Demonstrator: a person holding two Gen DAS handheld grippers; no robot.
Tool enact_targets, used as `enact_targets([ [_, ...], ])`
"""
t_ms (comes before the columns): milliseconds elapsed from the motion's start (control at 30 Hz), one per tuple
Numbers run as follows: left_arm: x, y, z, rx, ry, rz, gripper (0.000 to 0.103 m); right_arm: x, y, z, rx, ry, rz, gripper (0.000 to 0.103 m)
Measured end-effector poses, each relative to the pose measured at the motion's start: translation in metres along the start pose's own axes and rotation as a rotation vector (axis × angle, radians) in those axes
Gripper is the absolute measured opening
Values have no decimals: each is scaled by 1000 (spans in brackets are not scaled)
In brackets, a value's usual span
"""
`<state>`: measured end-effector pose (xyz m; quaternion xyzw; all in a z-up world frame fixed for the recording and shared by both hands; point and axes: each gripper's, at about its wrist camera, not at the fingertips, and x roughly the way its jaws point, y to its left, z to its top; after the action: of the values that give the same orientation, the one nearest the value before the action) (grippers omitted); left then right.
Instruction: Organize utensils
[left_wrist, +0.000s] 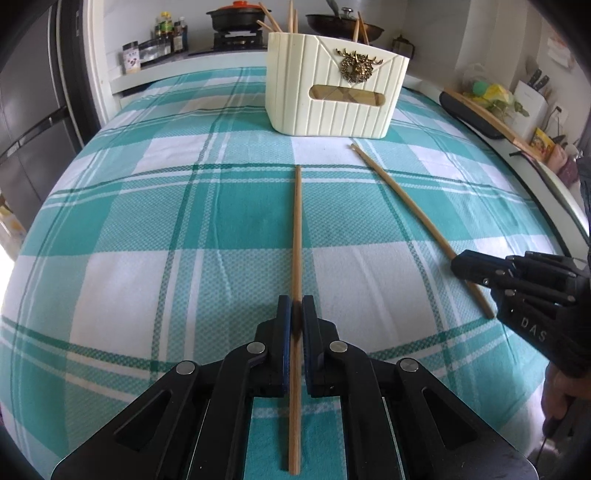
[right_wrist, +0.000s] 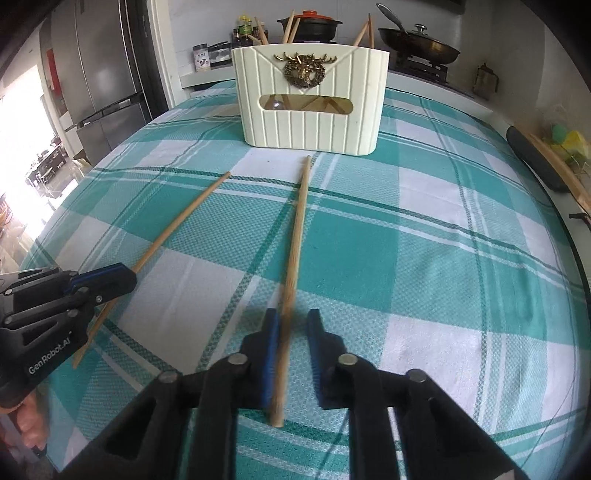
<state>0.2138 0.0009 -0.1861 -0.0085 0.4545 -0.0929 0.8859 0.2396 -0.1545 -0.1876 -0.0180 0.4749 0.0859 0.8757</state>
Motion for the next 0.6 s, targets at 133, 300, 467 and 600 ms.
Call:
enact_targets([
  [133,-11,6,-14,20,9,-20,5,-18,-22,-23,17,29,-5,7],
  [300,-26,16,-29,47,37,-71,7,-50,-46,-63,7,85,-27,7],
  [467,-36,21,-22,72,45,-115,63,-68,-63,-78,25,125,-6,22],
  [600,-36,23,-4,87,68,-196,66,-72,-75,-67,66,114,30,41],
])
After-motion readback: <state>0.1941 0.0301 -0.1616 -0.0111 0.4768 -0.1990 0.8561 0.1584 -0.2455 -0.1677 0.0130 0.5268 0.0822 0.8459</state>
